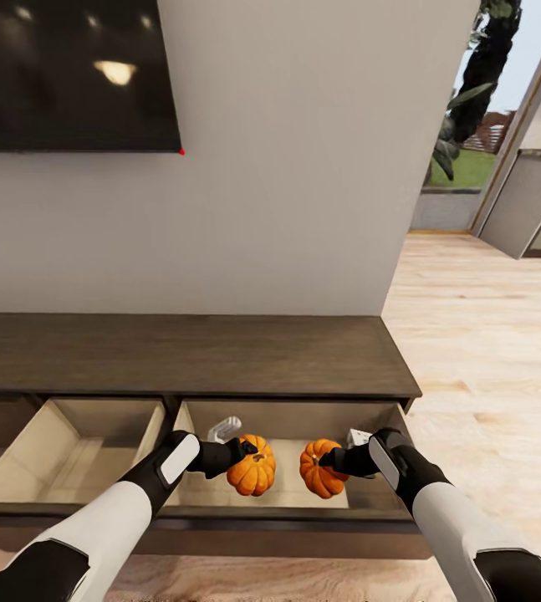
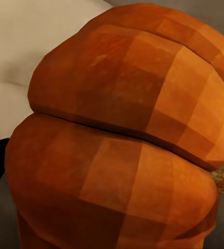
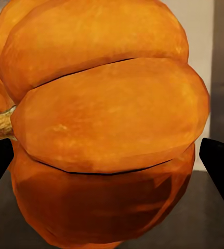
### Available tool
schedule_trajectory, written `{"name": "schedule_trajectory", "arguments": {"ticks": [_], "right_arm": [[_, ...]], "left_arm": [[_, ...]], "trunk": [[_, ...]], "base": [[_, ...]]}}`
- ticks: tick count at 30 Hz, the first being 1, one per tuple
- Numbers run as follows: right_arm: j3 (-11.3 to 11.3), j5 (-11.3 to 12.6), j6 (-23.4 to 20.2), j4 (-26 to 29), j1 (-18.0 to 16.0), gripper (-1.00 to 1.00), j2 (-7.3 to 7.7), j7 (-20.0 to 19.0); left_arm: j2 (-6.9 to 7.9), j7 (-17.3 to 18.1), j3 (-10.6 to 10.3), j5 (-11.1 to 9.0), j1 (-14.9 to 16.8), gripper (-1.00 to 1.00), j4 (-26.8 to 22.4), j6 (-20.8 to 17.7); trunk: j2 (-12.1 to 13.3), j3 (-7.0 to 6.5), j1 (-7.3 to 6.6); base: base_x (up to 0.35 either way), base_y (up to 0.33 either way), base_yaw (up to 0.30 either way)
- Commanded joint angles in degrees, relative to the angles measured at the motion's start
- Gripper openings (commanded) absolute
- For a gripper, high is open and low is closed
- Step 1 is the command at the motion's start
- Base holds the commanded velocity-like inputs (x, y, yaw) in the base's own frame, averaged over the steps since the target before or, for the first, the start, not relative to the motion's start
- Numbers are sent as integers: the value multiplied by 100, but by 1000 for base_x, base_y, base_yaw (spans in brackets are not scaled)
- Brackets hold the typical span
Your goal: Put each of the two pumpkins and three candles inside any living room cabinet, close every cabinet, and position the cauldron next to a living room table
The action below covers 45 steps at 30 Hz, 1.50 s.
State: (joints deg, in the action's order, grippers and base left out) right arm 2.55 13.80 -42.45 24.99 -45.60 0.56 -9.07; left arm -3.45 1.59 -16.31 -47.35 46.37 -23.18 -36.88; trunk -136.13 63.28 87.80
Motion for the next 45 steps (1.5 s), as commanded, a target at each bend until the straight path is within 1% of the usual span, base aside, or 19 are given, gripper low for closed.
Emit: {"name": "schedule_trajectory", "arguments": {"ticks": [1,21,33,34,45], "right_arm": [[26,35,-23,7,-2,-100,6,2],[17,35,-25,16,-2,-100,6,6],[17,25,-25,49,-2,-100,14,18],[17,23,-25,50,-2,100,14,19],[17,35,-26,60,-2,100,15,19]], "left_arm": [[3,8,-19,14,4,-100,-3,-6],[10,8,-21,6,4,-100,-3,4],[11,8,-21,10,4,-100,-3,10],[8,8,-21,10,4,100,-3,13],[4,0,-19,15,4,100,-3,45]], "trunk": [[-2,14,-1],[-2,200,-1],[-2,220,-1],[-2,220,-1],[-2,220,-1]], "base": [[0,0,0],[0,0,0],[0,0,0],[0,0,0],[0,0,0]]}}
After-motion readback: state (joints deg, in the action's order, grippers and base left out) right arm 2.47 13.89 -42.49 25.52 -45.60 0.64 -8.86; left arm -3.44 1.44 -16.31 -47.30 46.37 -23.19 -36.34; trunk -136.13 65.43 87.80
